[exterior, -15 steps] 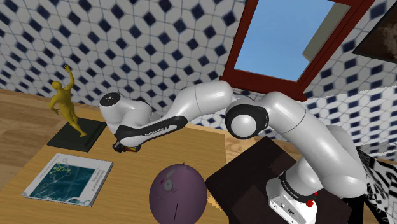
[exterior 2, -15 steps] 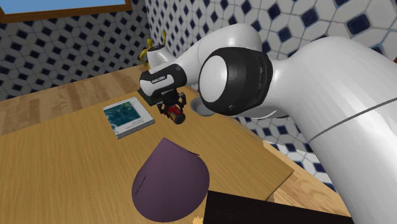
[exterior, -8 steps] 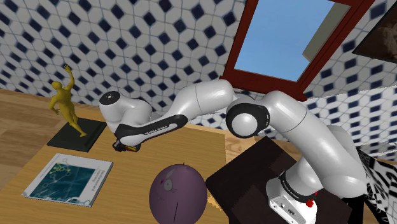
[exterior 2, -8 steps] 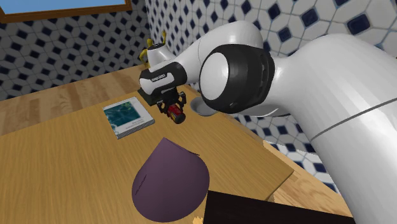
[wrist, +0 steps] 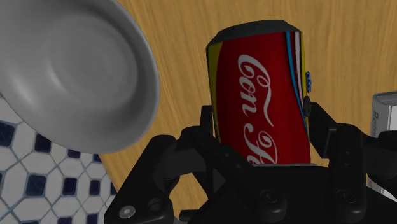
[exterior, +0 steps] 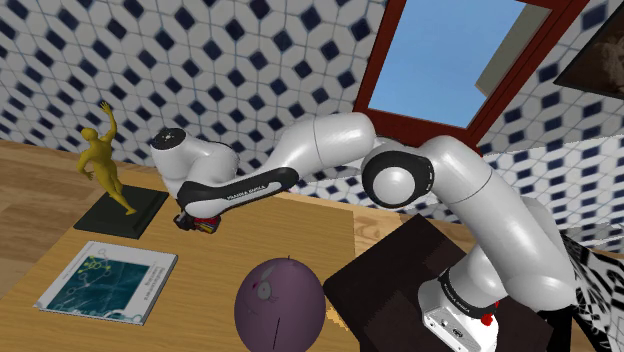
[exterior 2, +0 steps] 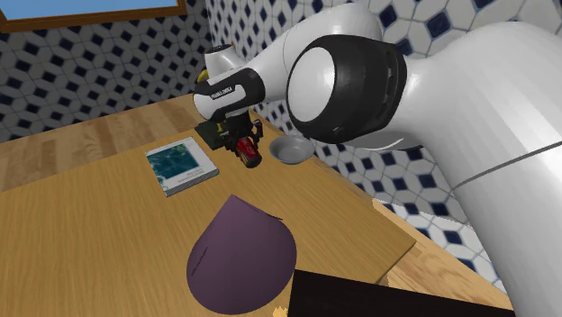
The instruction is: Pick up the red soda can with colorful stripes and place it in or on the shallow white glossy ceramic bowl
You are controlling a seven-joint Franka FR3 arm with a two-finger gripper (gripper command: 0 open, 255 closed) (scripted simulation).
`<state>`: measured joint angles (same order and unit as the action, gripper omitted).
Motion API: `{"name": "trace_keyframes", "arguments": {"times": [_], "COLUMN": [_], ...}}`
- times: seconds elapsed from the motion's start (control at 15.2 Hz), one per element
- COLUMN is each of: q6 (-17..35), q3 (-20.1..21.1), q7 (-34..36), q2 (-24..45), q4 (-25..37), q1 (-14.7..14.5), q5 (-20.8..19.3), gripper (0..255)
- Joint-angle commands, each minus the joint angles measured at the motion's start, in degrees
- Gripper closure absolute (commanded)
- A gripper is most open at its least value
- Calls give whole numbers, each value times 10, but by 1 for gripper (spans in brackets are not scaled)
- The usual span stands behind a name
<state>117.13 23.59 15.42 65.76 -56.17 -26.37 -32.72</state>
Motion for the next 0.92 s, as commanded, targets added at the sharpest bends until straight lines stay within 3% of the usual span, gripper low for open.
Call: {"name": "trace_keyframes", "arguments": {"times": [0.0,0.79,0.86], "q6": [-6,-53,-48], "q3": [2,16,16], "q7": [0,-9,-17], "q2": [-12,-66,-72], "q4": [-7,-14,-24], "q1": [2,9,21], "q5": [2,14,15], "gripper": [255,255,255]}}
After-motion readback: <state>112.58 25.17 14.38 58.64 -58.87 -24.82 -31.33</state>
